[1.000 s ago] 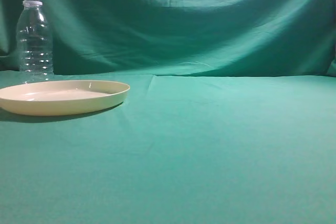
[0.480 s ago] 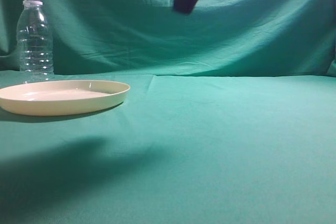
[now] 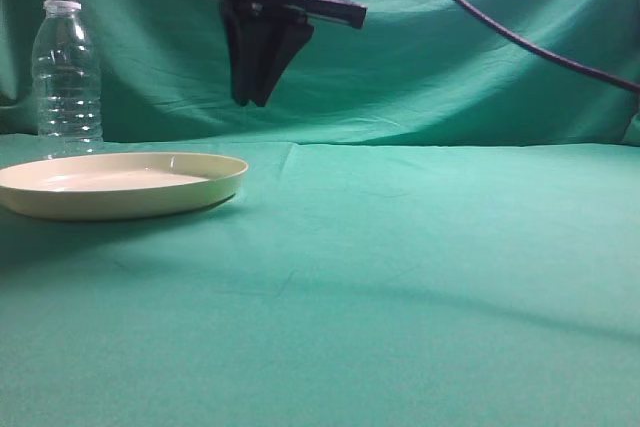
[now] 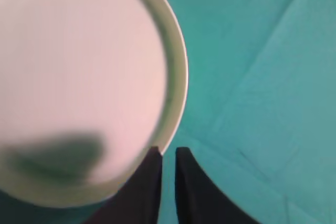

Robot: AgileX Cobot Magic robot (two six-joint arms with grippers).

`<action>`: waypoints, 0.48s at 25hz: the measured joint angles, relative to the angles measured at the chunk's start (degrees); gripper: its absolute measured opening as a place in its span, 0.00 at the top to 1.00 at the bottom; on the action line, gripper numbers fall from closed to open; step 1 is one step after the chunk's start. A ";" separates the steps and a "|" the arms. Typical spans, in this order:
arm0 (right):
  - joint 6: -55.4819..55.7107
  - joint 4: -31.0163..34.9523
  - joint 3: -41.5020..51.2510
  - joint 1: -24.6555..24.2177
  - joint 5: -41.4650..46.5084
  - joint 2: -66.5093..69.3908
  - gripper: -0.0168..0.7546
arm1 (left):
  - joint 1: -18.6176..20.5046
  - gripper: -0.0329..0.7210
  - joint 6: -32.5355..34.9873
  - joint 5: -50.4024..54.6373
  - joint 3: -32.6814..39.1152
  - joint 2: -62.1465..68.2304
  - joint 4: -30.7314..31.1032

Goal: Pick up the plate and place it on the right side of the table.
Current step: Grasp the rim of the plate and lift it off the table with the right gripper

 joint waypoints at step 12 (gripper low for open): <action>0.04 2.66 -1.24 0.00 -6.29 7.28 0.29 | 0.00 0.96 0.00 0.00 0.00 0.00 0.00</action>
